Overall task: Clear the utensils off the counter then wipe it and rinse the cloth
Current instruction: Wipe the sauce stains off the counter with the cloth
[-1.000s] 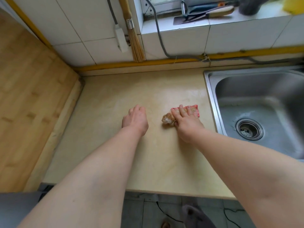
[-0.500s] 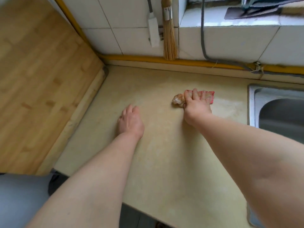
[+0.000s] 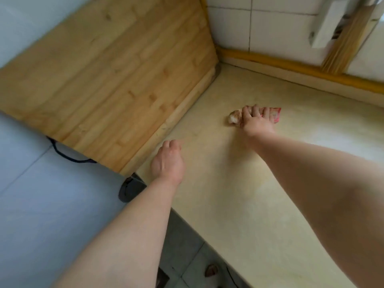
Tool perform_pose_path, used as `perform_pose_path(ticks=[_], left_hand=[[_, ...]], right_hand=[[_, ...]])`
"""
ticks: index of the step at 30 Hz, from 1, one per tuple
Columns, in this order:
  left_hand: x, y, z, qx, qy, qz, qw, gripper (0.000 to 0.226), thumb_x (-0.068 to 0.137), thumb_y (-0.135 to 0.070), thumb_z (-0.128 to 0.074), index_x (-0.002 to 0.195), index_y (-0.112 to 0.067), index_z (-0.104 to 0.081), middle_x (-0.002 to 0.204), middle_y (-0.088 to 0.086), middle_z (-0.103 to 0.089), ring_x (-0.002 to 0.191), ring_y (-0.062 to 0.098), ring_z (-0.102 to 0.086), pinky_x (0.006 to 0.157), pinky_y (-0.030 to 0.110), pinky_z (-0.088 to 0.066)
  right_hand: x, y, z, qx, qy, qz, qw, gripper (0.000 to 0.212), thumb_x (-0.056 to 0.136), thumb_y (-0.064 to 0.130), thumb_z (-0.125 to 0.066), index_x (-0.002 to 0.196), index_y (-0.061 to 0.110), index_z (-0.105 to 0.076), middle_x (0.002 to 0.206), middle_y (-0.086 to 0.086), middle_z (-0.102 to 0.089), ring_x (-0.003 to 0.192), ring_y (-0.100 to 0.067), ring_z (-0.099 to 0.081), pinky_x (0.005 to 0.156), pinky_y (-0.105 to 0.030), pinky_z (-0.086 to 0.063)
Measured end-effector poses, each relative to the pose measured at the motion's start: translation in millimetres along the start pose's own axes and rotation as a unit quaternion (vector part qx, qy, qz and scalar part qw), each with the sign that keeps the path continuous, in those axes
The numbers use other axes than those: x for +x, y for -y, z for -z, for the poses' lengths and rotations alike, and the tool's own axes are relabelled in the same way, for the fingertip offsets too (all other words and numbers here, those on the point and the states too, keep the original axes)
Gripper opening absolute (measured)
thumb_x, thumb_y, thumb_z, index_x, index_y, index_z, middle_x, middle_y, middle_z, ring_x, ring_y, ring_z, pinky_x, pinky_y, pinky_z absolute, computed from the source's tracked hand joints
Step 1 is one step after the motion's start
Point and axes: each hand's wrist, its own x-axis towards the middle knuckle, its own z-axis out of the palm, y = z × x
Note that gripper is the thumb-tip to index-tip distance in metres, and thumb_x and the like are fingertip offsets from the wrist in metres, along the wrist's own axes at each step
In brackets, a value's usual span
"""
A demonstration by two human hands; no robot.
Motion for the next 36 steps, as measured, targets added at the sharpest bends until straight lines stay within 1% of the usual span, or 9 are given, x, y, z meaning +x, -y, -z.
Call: perform_pose_path(ticks=[6, 13, 16, 18, 20, 27, 31, 34, 36], left_hand=[[-1.8, 32.1, 5.4, -0.028, 0.001, -0.012, 1.0, 0.031, 0.099, -0.009, -0.036, 0.122, -0.021, -0.053, 0.128, 0.0, -0.051, 0.096, 0.022, -0.058, 0.063, 0.031, -0.034], [0.7, 53.2, 18.3, -0.048, -0.04, -0.004, 0.998, 0.034, 0.095, -0.004, -0.039, 0.12, -0.023, -0.053, 0.128, -0.002, -0.052, 0.091, 0.023, -0.058, 0.06, 0.03, -0.031], [4.8, 60.0, 18.3, -0.032, -0.003, 0.019, 0.999, 0.04, 0.092, -0.003, -0.041, 0.127, -0.02, -0.051, 0.131, 0.001, -0.051, 0.104, 0.024, -0.058, 0.067, 0.032, -0.039], [5.7, 62.6, 14.7, -0.014, 0.04, 0.031, 0.999, 0.044, 0.092, -0.004, -0.043, 0.133, -0.016, -0.049, 0.134, 0.004, -0.05, 0.117, 0.025, -0.053, 0.083, 0.035, -0.045], [3.5, 62.3, 9.9, -0.01, 0.068, 0.027, 0.997, 0.045, 0.092, -0.004, -0.043, 0.135, -0.016, -0.05, 0.135, 0.005, -0.05, 0.121, 0.025, -0.049, 0.09, 0.036, -0.045], [-3.3, 33.0, 6.7, 0.04, 0.111, -0.039, 0.992, 0.037, 0.091, -0.007, -0.045, 0.126, -0.011, -0.055, 0.131, 0.01, -0.052, 0.121, 0.029, -0.046, 0.088, 0.034, -0.044], [-13.0, 11.1, 8.3, 0.057, 0.149, -0.048, 0.986, 0.045, 0.092, -0.014, -0.047, 0.137, -0.008, -0.046, 0.142, 0.011, -0.043, 0.127, 0.033, -0.041, 0.097, 0.035, -0.041], [-26.4, -10.5, 9.7, 0.025, 0.136, -0.096, 0.986, 0.043, 0.094, -0.014, -0.044, 0.137, -0.009, -0.047, 0.142, 0.011, -0.043, 0.129, 0.032, -0.04, 0.1, 0.037, -0.04], [-38.4, -27.1, 8.6, -0.046, 0.098, -0.178, 0.978, 0.039, 0.096, -0.018, -0.043, 0.134, -0.013, -0.051, 0.142, 0.008, -0.046, 0.129, 0.029, -0.041, 0.101, 0.035, -0.038]], right_hand=[[13.6, 71.6, -24.0, -0.001, 0.062, 0.102, 0.993, 0.054, 0.103, 0.028, -0.027, 0.154, 0.025, -0.011, 0.162, -0.005, 0.001, 0.147, -0.037, 0.006, 0.12, -0.047, 0.002], [-21.4, 128.7, -51.0, -0.059, 0.091, 0.209, 0.972, 0.057, 0.102, 0.026, -0.029, 0.154, 0.027, -0.006, 0.162, -0.004, 0.004, 0.148, -0.033, 0.007, 0.12, -0.043, 0.002], [-36.2, 127.9, -51.7, -0.064, 0.099, 0.222, 0.968, 0.057, 0.103, 0.028, -0.03, 0.154, 0.029, -0.006, 0.162, -0.003, 0.004, 0.149, -0.031, 0.007, 0.12, -0.042, 0.001], [-49.4, 123.0, -51.8, -0.061, 0.104, 0.229, 0.966, 0.057, 0.103, 0.029, -0.031, 0.154, 0.03, -0.006, 0.162, -0.002, 0.004, 0.149, -0.03, 0.006, 0.12, -0.041, 0.001], [-63.8, 114.9, -53.9, -0.058, 0.105, 0.227, 0.966, 0.057, 0.103, 0.03, -0.032, 0.154, 0.03, -0.007, 0.163, -0.002, 0.003, 0.149, -0.029, 0.005, 0.12, -0.04, 0.0], [-112.4, 73.5, -50.8, -0.045, 0.085, 0.159, 0.983, 0.056, 0.103, 0.029, -0.031, 0.154, 0.029, -0.007, 0.162, -0.003, 0.002, 0.149, -0.028, 0.004, 0.121, -0.039, -0.001], [-144.7, 42.4, -48.6, -0.029, 0.074, 0.093, 0.992, 0.055, 0.104, 0.029, -0.029, 0.154, 0.03, -0.007, 0.163, -0.003, 0.002, 0.15, -0.026, 0.003, 0.121, -0.038, -0.001], [-171.2, 18.3, -45.9, -0.016, 0.064, 0.044, 0.997, 0.055, 0.104, 0.029, -0.029, 0.154, 0.029, -0.006, 0.163, -0.003, 0.002, 0.15, -0.025, 0.003, 0.12, -0.036, -0.001], [-188.4, 3.9, -41.5, -0.002, 0.066, 0.013, 0.998, 0.056, 0.104, 0.028, -0.031, 0.154, 0.028, -0.008, 0.163, -0.003, 0.0, 0.15, -0.026, 0.001, 0.12, -0.036, -0.002]])
